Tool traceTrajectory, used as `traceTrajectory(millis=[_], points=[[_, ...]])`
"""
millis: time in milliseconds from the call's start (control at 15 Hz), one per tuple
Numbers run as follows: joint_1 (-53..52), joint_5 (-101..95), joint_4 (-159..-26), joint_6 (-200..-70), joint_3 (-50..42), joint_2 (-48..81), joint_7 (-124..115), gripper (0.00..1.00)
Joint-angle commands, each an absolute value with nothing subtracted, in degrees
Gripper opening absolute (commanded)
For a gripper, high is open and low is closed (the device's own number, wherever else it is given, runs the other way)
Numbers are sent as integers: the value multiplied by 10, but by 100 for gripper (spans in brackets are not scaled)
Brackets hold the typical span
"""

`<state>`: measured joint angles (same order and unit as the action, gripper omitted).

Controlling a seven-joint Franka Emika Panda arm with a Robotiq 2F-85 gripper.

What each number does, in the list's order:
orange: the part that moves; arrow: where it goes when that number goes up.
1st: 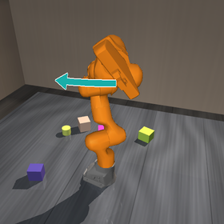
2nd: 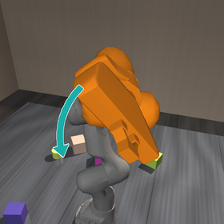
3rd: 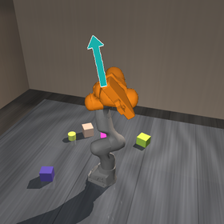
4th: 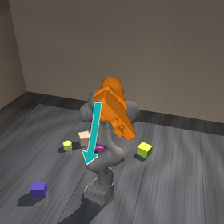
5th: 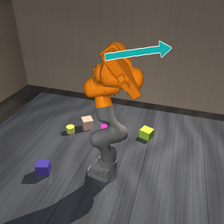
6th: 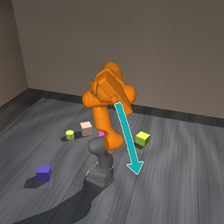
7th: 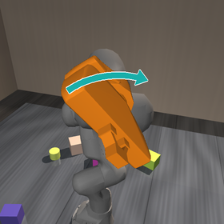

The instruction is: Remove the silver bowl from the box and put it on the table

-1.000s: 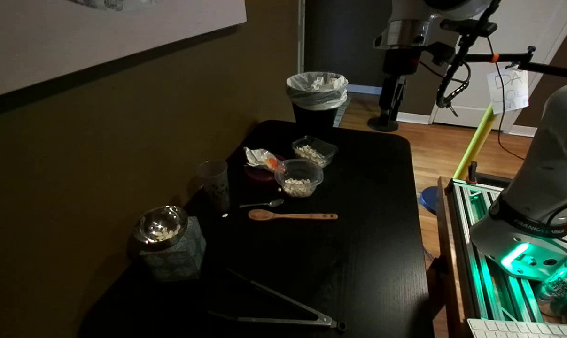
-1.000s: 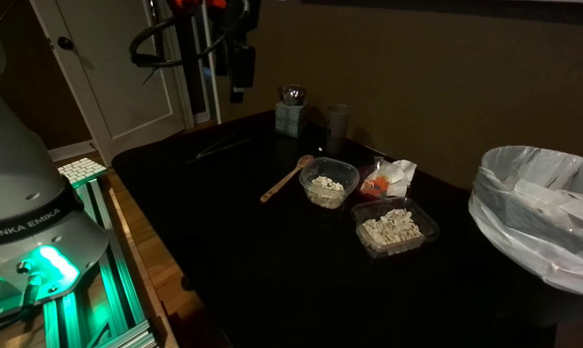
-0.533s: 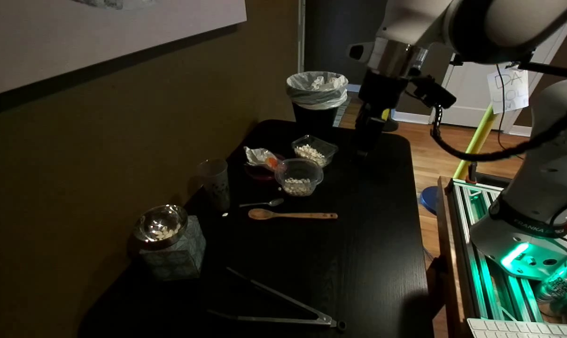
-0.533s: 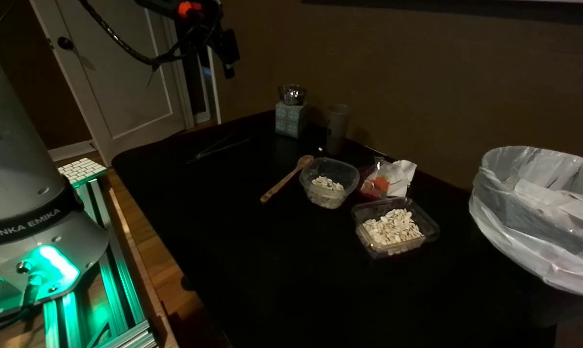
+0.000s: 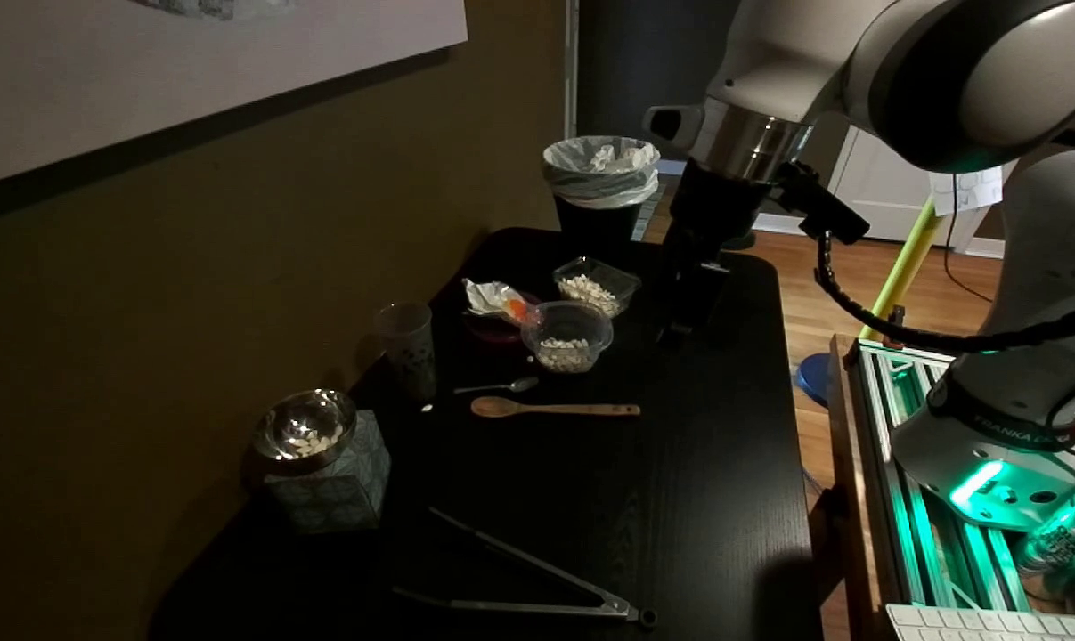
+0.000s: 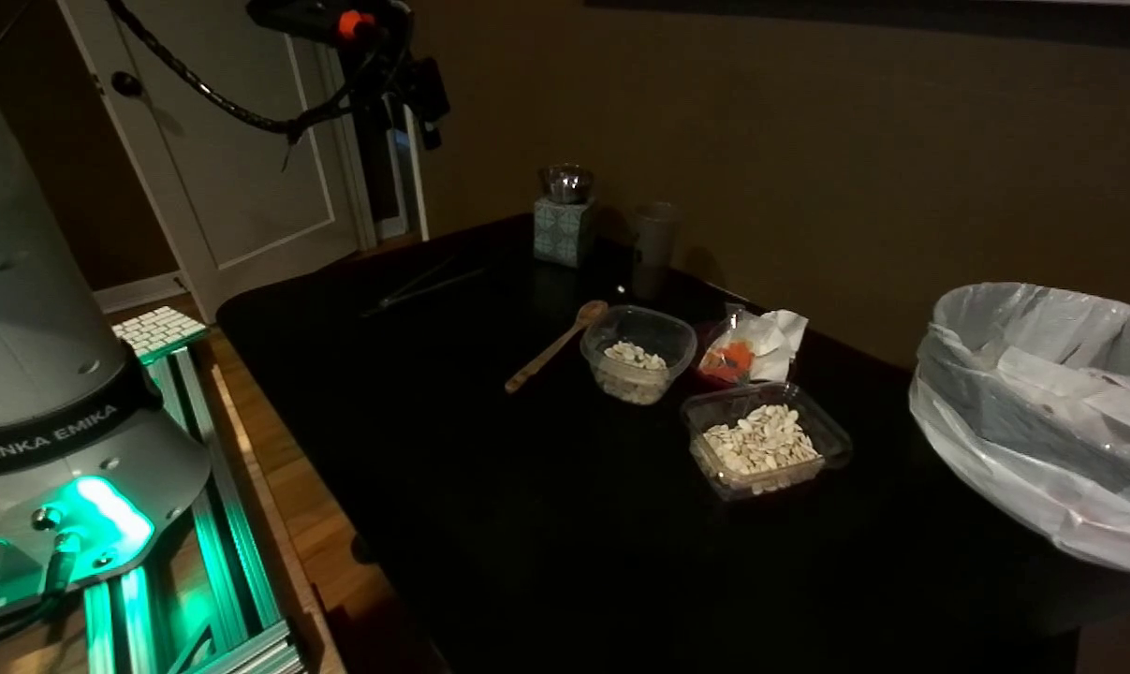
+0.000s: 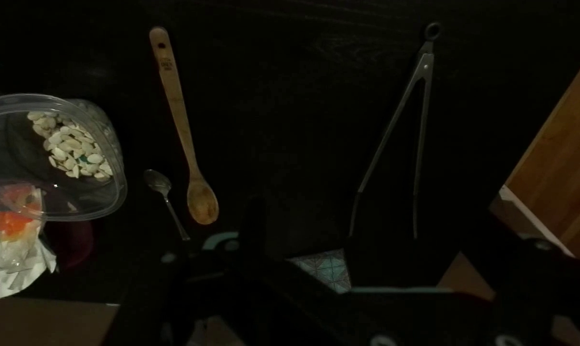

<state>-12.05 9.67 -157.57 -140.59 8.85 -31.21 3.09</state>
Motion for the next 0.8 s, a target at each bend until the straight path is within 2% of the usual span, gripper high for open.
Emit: traceTrajectory(millis=[0, 267, 733], points=[[-128, 90, -1575, -1405, 81, -312, 26, 100], [-123, 92, -1545, -1445, 104, -270, -22, 100], [-118, -47, -1378, -1458, 217, -56, -107, 100]])
